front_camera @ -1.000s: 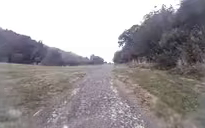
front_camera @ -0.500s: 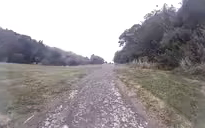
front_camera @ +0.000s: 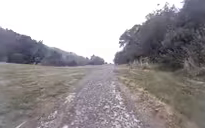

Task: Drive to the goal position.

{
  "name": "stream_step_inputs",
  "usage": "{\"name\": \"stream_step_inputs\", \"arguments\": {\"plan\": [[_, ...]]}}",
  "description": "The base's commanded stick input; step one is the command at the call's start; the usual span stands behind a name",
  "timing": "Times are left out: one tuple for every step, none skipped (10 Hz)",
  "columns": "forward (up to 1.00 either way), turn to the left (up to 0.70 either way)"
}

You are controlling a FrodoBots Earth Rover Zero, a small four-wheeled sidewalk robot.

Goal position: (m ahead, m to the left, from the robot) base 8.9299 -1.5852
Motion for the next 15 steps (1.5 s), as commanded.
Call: {"name": "stream_step_inputs", "arguments": {"plan": [[0.45,0.0],[0.45,0.0],[0.45,0.0],[0.45,0.0],[0.45,0.0],[0.45,0.0],[0.45,0.0],[0.45,0.0],[0.45,0.0],[0.45,0.0],[0.45,0.0],[0.45,0.0],[0.45,0.0],[0.45,0.0],[0.45,0.0]]}}
